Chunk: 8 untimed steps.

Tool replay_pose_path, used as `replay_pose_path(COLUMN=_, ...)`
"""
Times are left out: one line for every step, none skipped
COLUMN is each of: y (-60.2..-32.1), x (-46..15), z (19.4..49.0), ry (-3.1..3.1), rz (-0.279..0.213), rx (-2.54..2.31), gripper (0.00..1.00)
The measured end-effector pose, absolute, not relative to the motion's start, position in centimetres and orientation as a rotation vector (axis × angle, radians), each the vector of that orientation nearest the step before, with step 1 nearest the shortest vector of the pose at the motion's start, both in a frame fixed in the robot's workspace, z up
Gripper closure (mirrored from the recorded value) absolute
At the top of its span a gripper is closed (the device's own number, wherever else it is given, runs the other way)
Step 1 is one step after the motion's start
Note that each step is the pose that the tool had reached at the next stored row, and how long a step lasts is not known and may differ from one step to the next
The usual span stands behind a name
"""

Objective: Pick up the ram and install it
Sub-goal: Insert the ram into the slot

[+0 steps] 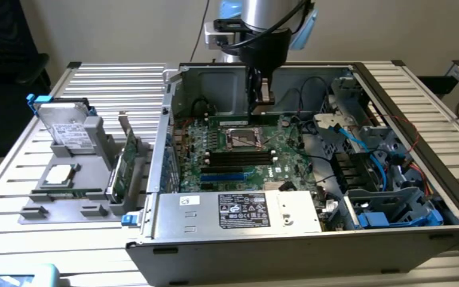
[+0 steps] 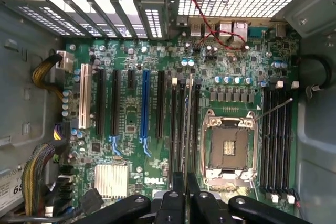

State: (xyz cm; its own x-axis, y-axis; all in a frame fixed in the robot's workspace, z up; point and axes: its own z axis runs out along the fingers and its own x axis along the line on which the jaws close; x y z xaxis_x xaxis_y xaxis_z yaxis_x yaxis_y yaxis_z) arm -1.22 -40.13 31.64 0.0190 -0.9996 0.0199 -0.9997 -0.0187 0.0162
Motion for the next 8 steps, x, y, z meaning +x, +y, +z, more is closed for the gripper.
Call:
replay_pose_path(y=-40.1, x=-1.2, z=31.5, ry=-2.182, rz=0.006, rx=2.223, gripper=0.87)
replay_pose_path(y=-40.1, x=-1.2, z=31.3, ry=-2.182, rz=0.006, rx=2.224, gripper=0.87)
replay_pose_path(y=-40.1, x=-1.2, z=31.1, ry=-2.182, rz=0.006, rx=2.224, gripper=0.87)
replay_pose_path(y=-40.1, x=-1.2, z=30.9, ry=-2.182, rz=0.006, rx=2.224, gripper=0.87)
replay_pose_path(y=-40.1, x=-1.2, z=30.8, ry=-2.182, rz=0.006, rx=2.224, gripper=0.87)
replay_pose_path(y=-40.1, x=-1.2, z=30.6, ry=-2.182, rz=0.006, rx=2.224, gripper=0.87)
replay_pose_path(y=-40.1, x=-1.2, z=30.4, ry=-2.182, rz=0.006, rx=2.224, gripper=0.87)
replay_pose_path(y=-40.1, x=-1.2, z=30.2, ry=-2.182, rz=0.006, rx=2.224, gripper=0.87)
